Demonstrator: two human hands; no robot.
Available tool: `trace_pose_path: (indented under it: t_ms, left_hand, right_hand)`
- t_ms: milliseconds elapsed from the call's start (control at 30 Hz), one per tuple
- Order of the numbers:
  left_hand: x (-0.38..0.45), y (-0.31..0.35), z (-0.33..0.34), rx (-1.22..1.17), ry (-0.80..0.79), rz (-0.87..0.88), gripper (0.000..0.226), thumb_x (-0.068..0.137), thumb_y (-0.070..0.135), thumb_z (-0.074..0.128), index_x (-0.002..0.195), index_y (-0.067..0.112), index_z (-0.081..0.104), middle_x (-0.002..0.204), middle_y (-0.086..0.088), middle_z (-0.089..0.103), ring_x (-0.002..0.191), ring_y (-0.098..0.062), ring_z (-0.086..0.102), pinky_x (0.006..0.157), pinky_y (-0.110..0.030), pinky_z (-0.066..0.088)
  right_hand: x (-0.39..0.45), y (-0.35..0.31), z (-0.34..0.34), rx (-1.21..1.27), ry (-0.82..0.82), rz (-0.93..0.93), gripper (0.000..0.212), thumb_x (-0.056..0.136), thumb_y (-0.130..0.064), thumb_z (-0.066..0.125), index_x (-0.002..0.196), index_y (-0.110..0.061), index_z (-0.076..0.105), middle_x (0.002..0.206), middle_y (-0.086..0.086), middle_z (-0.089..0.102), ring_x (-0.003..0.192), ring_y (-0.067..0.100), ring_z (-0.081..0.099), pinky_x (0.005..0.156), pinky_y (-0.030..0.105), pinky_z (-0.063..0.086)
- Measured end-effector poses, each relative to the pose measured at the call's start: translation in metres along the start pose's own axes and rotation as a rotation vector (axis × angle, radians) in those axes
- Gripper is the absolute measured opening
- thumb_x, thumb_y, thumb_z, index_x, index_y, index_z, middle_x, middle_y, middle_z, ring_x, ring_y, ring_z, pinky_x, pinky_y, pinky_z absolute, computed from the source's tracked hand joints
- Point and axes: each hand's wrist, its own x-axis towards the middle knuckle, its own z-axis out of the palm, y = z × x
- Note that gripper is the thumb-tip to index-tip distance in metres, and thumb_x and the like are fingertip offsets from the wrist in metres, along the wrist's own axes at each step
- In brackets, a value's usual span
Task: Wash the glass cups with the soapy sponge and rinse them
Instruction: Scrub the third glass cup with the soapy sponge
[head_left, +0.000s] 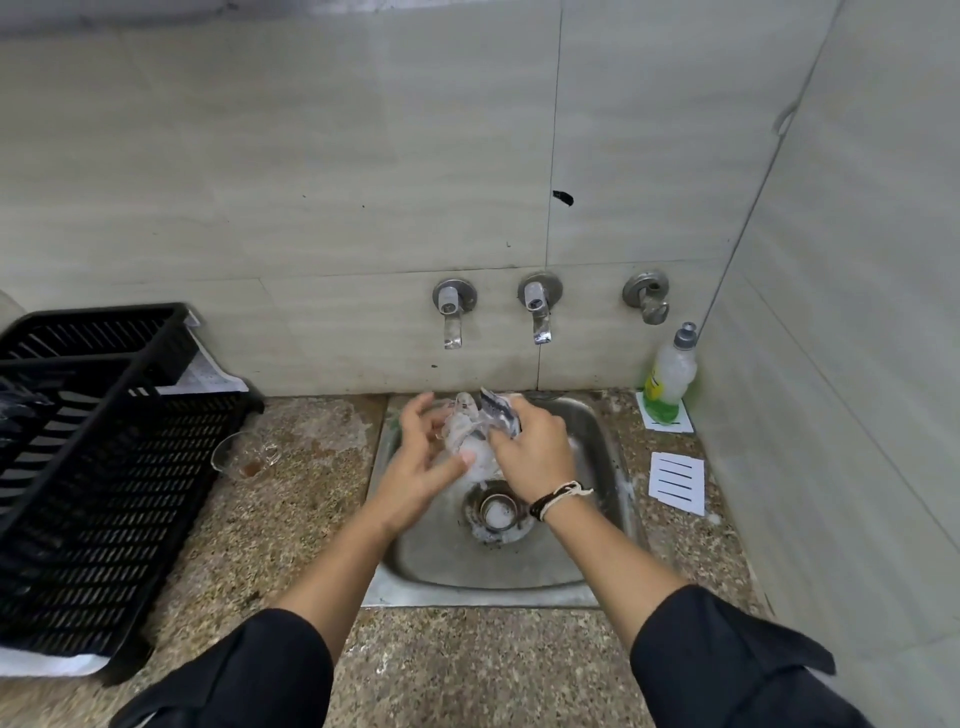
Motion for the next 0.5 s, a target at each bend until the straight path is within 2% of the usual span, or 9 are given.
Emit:
trace_pose_path:
  t_ms: [33, 100, 167, 233, 333, 433, 500]
  left_hand:
    - [-0.002, 0.001, 0.005, 0.059, -0.015, -0.012, 0.08, 0.089, 0.018, 0.073, 0.148, 0.019, 0.019, 0.136, 0.01, 0.048, 0.124, 0.002, 0.055, 0.102, -0.014, 0.046]
    - [0.002, 0.004, 0.013, 0.171, 0.132, -0.041, 0.065, 0.087, 0.001, 0.064, 0.141, 0.013, 0.029, 0.124, 0.007, 0.052, 0.119, -0.011, 0.059, 0.091, -0.004, 0.044]
    - [0.005, 0.005, 0.013, 0.206, 0.272, -0.008, 0.054, 0.079, 0.006, 0.052, 0.131, 0.006, 0.039, 0.116, -0.003, 0.056, 0.111, -0.022, 0.06, 0.082, -0.002, 0.04]
    - [0.004, 0.005, 0.01, 0.239, 0.289, 0.069, 0.056, 0.074, 0.017, 0.048, 0.128, 0.004, 0.043, 0.116, -0.006, 0.056, 0.105, -0.019, 0.058, 0.083, -0.002, 0.038]
    - [0.003, 0.01, 0.009, 0.237, 0.24, 0.164, 0.048, 0.078, 0.024, 0.052, 0.123, 0.009, 0.044, 0.108, 0.004, 0.053, 0.096, -0.006, 0.054, 0.08, -0.002, 0.037]
    - [0.01, 0.002, -0.008, 0.188, 0.334, 0.135, 0.043, 0.079, 0.017, 0.052, 0.121, 0.009, 0.044, 0.108, -0.002, 0.056, 0.095, -0.016, 0.056, 0.074, -0.007, 0.038]
    - [0.013, -0.007, -0.025, 0.173, 0.375, 0.104, 0.047, 0.082, 0.013, 0.051, 0.127, 0.009, 0.042, 0.112, -0.007, 0.057, 0.099, -0.018, 0.057, 0.074, -0.014, 0.04]
  right_hand:
    - [-0.002, -0.006, 0.0, -0.006, 0.012, -0.001, 0.013, 0.085, -0.018, 0.066, 0.097, -0.013, 0.068, 0.086, 0.006, 0.073, 0.081, 0.025, 0.064, 0.067, 0.031, 0.045]
    - [-0.004, -0.017, 0.0, -0.118, -0.059, -0.107, 0.013, 0.083, -0.013, 0.061, 0.095, -0.01, 0.065, 0.093, 0.009, 0.071, 0.088, 0.03, 0.065, 0.072, 0.035, 0.049]
    - [-0.01, -0.033, 0.002, -0.329, -0.187, -0.246, 0.014, 0.084, -0.008, 0.055, 0.098, -0.009, 0.059, 0.108, 0.011, 0.066, 0.096, 0.036, 0.062, 0.075, 0.036, 0.044]
    - [-0.014, -0.041, 0.004, -0.507, -0.248, -0.266, 0.02, 0.088, -0.009, 0.051, 0.107, -0.011, 0.057, 0.118, 0.011, 0.061, 0.1, 0.037, 0.062, 0.077, 0.037, 0.045]
    - [0.006, -0.055, 0.005, -0.558, -0.281, -0.18, 0.018, 0.087, -0.02, 0.052, 0.103, -0.016, 0.057, 0.108, 0.01, 0.067, 0.097, 0.036, 0.066, 0.076, 0.037, 0.049]
    - [0.01, -0.078, 0.01, -0.573, -0.352, -0.218, 0.014, 0.088, -0.019, 0.053, 0.1, -0.013, 0.055, 0.105, 0.014, 0.067, 0.096, 0.038, 0.065, 0.074, 0.037, 0.046]
    - [0.003, -0.089, 0.015, -0.587, -0.354, -0.255, 0.007, 0.09, -0.017, 0.052, 0.097, -0.015, 0.053, 0.108, 0.015, 0.065, 0.097, 0.038, 0.063, 0.073, 0.037, 0.043]
